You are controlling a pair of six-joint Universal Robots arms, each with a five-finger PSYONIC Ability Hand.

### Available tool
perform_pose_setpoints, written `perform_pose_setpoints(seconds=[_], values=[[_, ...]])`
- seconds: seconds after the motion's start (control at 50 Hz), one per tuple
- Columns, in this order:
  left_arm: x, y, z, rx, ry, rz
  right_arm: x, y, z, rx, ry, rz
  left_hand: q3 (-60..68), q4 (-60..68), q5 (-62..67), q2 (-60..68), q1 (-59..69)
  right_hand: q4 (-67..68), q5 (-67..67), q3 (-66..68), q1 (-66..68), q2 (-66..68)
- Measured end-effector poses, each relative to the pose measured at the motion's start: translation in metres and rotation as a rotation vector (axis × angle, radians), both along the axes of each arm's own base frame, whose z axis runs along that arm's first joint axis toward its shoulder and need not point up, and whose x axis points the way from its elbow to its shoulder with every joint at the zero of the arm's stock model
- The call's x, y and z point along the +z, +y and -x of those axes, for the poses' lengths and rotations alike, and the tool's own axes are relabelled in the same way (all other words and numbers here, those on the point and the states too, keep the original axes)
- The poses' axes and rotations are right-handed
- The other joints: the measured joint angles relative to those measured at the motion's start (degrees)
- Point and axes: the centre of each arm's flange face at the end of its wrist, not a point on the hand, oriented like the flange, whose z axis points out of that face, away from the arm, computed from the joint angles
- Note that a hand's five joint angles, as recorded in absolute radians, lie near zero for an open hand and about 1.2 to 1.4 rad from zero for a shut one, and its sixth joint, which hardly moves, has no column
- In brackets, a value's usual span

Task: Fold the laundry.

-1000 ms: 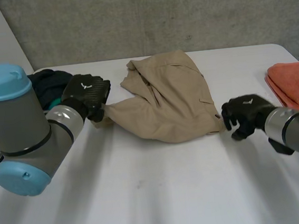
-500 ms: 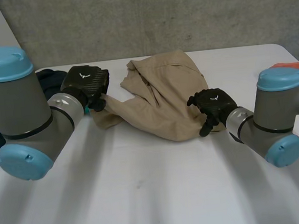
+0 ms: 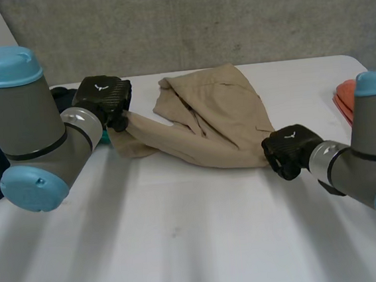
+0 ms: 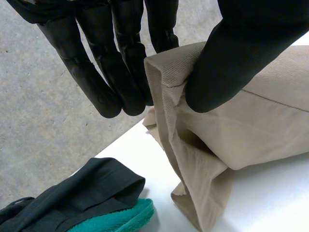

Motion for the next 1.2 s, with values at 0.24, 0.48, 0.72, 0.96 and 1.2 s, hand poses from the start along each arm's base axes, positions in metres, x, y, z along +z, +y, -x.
perform_pose_setpoints(seconds=[0.24, 0.48, 0.72, 0.96, 1.2], values=[[-0.002, -0.002, 0.001, 0.005, -0.003, -0.004, -0.014, -0.007, -0.006, -0.049, -0.048, 0.006, 0.00, 0.00, 0.00, 0.00, 0.00, -12.19, -12.49, -11.86, -8.82, -11.38], [0.003, -0.003, 0.003, 0.001, 0.005, 0.011, -0.014, 0.012, -0.005, 0.002, -0.023, -0.017, 0.00, 0.00, 0.00, 0.00, 0.00, -13.28, -13.62, -13.21, -10.19, -12.84], [-0.001, -0.004, 0.004, 0.006, -0.001, 0.002, -0.024, -0.041, -0.021, -0.039, -0.100, 0.128, 0.00, 0.00, 0.00, 0.00, 0.00, -40.26, -41.50, -39.58, -36.27, -39.08], [-0.014, -0.016, 0.002, 0.029, -0.014, -0.013, -0.037, -0.070, -0.049, -0.010, -0.112, 0.195, 0.00, 0.00, 0.00, 0.00, 0.00, -40.52, -41.38, -39.74, -36.46, -39.32], [-0.022, -0.027, 0.005, 0.045, -0.022, -0.029, -0.052, -0.085, -0.068, 0.005, -0.105, 0.265, 0.00, 0.00, 0.00, 0.00, 0.00, -31.54, -31.78, -31.09, -28.46, -30.75]])
